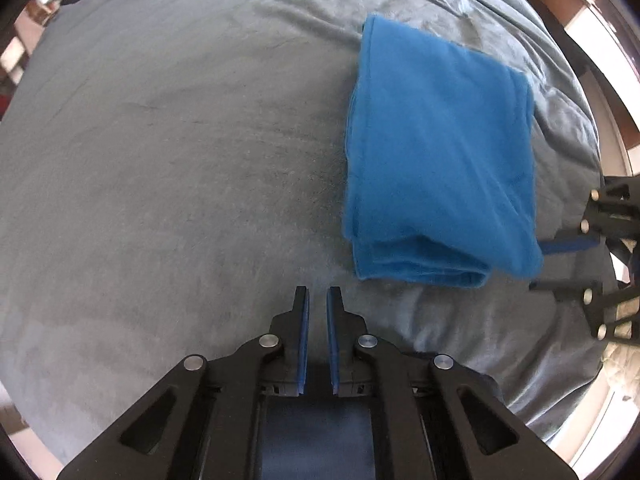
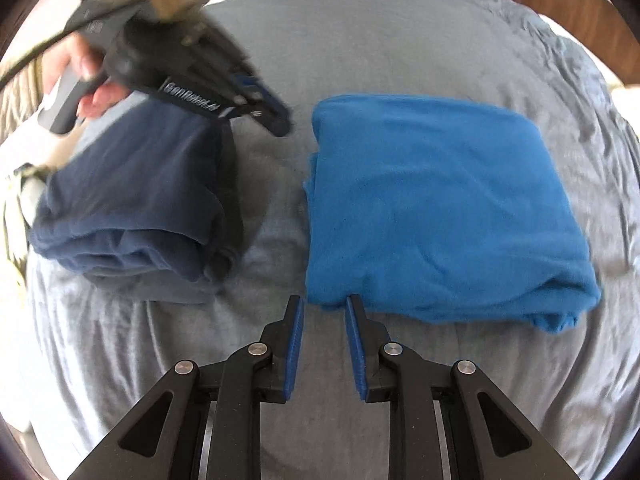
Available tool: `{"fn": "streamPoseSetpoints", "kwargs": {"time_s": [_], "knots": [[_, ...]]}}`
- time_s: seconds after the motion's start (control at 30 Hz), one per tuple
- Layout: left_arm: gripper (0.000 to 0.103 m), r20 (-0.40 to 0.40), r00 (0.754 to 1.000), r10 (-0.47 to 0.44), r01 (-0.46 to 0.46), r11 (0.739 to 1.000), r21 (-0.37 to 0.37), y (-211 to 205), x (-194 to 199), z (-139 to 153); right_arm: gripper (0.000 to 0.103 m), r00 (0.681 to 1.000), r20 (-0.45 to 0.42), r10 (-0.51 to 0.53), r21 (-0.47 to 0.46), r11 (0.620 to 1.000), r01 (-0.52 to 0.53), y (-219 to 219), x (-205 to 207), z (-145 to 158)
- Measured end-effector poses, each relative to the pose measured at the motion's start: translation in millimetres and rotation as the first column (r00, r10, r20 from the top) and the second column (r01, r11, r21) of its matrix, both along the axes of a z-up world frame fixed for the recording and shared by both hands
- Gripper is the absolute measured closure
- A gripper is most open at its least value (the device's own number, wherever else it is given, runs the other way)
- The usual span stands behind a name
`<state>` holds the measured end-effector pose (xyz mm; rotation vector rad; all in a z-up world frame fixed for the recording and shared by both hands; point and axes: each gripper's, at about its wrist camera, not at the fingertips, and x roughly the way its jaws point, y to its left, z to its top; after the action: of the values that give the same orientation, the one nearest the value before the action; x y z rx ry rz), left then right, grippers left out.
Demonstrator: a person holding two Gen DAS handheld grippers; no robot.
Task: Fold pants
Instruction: 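Open both grippers, releasing the folded pants onto the bed, then move both open grippers to the edges of the folded blue bundle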
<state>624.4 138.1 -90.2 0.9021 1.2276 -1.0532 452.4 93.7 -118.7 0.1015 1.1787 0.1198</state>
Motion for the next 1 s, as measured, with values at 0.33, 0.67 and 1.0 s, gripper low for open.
{"fn": "streamPoseSetpoints", "kwargs": {"time_s": [0.33,0.67,1.0], "knots": [[0.084,-0.062,0.984,0.165,-0.175,0.939,-0.296,-12,-16,53,0.080,0.961,0.270,-0.052,0.046,0.998,0.041,-18,-7,61],[0.084,-0.135,0.972,0.192,-0.218,0.951,-0.221,-29,-11,8,0.080,0.984,0.168,-0.065,0.018,0.998,0.063,-20,10,18],[0.084,-0.123,0.951,0.284,-0.304,0.932,-0.198,-17,-15,0,0.080,0.992,0.123,-0.003,0.028,1.000,0.000,-15,1,2]]}}
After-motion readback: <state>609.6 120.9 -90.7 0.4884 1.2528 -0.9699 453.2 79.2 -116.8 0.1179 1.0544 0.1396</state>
